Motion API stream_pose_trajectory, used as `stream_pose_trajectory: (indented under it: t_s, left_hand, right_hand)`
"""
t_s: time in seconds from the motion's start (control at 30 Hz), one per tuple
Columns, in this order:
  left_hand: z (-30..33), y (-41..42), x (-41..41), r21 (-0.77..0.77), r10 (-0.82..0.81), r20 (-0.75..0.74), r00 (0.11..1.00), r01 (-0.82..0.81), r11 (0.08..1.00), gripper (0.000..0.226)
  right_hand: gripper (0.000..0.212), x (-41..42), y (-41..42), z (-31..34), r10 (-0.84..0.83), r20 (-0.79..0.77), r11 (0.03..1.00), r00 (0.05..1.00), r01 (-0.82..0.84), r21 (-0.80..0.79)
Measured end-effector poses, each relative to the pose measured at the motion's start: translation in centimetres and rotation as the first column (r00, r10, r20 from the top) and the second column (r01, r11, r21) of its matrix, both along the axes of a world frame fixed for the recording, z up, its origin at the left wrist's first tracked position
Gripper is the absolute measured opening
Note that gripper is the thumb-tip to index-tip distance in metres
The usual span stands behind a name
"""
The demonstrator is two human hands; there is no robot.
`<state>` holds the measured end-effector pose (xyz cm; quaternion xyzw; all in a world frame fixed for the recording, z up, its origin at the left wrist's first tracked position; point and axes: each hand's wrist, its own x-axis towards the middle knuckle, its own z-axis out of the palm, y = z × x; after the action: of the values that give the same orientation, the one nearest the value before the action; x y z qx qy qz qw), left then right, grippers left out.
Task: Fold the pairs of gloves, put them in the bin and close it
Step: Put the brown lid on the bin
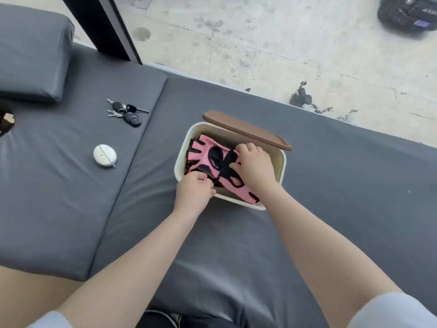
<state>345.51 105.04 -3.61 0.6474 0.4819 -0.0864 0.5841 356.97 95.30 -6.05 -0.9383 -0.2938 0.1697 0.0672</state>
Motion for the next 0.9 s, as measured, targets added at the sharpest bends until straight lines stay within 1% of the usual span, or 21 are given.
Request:
stream_pose_trajectory:
  t_s: [0.07,0.1,0.13,0.17,0.2,0.23,0.27,0.3,0.33,0.4,0.47,0.53,0.57,0.6,0.63,0.67,0.7,0.73,0.77,0.83,0.9]
  left_hand:
    - [0.0,0.5,-0.1,0.183,-0.089,0.039,0.995,0.08,0.98,0.025]
    - [0.0,0.8,0.0,0.313,-0.212,0.069,0.975,0.181,0.932,0.026]
    - [-0.4,1.0,0.3,0.435,-0.374,0.075,0.925,0.307,0.846,0.029]
    - [-1.1,1.2,0.6,0.529,-0.544,0.033,0.838,0.447,0.721,0.033]
    - [-2.0,1.4,1.2,0.571,-0.681,-0.069,0.729,0.589,0.572,0.039]
    - [-2.8,1.7,1.9,0.562,-0.762,-0.206,0.614,0.712,0.421,0.045]
    - [-3.5,1.8,2.7,0.524,-0.792,-0.327,0.515,0.797,0.301,0.049]
    - [-4.1,1.9,3.3,0.47,-0.797,-0.418,0.436,0.855,0.22,0.051]
    - [-4.5,1.8,3.8,0.407,-0.795,-0.478,0.372,0.897,0.175,0.051]
    - [-5.3,1.5,4.1,0.264,-0.817,-0.49,0.303,0.945,0.192,0.054]
    - [-5.6,1.2,4.1,0.163,-0.845,-0.458,0.275,0.961,0.224,0.054]
    - [-5.3,1.2,4.3,0.129,-0.851,-0.465,0.243,0.97,0.207,0.053]
    - [-4.9,1.3,4.5,0.125,-0.846,-0.473,0.245,0.97,0.21,0.052]
    - [-4.4,1.6,4.8,0.141,-0.838,-0.477,0.266,0.964,0.225,0.051]
    - [-3.9,1.8,5.1,0.191,-0.825,-0.471,0.312,0.949,0.25,0.048]
    - [-3.4,2.1,5.4,0.268,-0.809,-0.447,0.381,0.92,0.286,0.043]
    - [-2.8,2.5,5.7,0.354,-0.793,-0.396,0.463,0.874,0.333,0.038]
    - [-2.3,2.9,6.0,0.423,-0.778,-0.331,0.534,0.821,0.383,0.034]
    - [-1.8,3.5,6.2,0.467,-0.767,-0.267,0.583,0.775,0.426,0.033]
    - [-1.0,4.6,6.4,0.49,-0.751,-0.162,0.64,0.713,0.501,0.033]
    - [-0.6,5.6,6.4,0.506,-0.748,-0.081,0.659,0.674,0.538,0.033]
  right_hand:
    - [0.036,-0.8,-1.0,-0.9,0.021,0.015,1.0,1.0,-0.021,0.02]
    - [0.033,-1.3,-1.6,-1.2,0.036,0.003,0.999,0.999,-0.036,0.015]
    - [0.031,-1.8,-2.3,-1.5,0.058,-0.029,0.998,0.998,-0.059,-0.009]
    - [0.031,-2.3,-2.9,-1.8,0.073,-0.093,0.996,0.993,-0.077,-0.043]
    - [0.034,-2.6,-3.4,-2.1,0.069,-0.181,0.993,0.981,-0.084,-0.078]
    - [0.038,-2.7,-3.9,-2.3,0.056,-0.276,0.989,0.96,-0.091,-0.115]
    - [0.044,-2.6,-4.1,-2.6,0.053,-0.35,0.981,0.935,-0.115,-0.157]
    - [0.049,-2.4,-4.1,-2.8,0.057,-0.395,0.969,0.917,-0.147,-0.201]
    - [0.052,-2.1,-3.9,-3.0,0.058,-0.412,0.957,0.909,-0.169,-0.238]
    - [0.054,-1.6,-3.5,-3.4,0.048,-0.396,0.94,0.917,-0.175,-0.292]
    - [0.052,-1.3,-3.0,-3.9,0.038,-0.377,0.92,0.926,-0.18,-0.349]
    - [0.048,-1.3,-2.6,-3.6,0.023,-0.353,0.916,0.935,-0.161,-0.367]
    - [0.043,-1.3,-2.4,-3.1,0.006,-0.322,0.936,0.947,-0.118,-0.33]
    - [0.036,-1.2,-2.2,-2.4,0.008,-0.256,0.965,0.967,-0.074,-0.252]
    - [0.025,-1.0,-2.1,-1.6,0.014,-0.127,0.993,0.992,-0.029,-0.117]
    - [0.011,-0.6,-2.0,-0.8,0.018,0.031,1.0,0.999,-0.018,0.0]
    - [0.006,-0.1,-2.0,-0.2,0.005,0.165,0.997,0.986,-0.017,0.072]
    - [0.012,0.6,-2.2,0.1,-0.036,0.273,0.991,0.961,0.0,0.131]
    - [0.017,1.2,-2.3,0.1,-0.09,0.335,0.984,0.938,0.032,0.175]
    - [0.036,2.1,-2.1,0.1,-0.156,0.292,0.978,0.944,0.106,0.181]
    - [0.051,2.4,-1.7,0.2,-0.099,0.184,0.995,0.978,0.093,0.043]
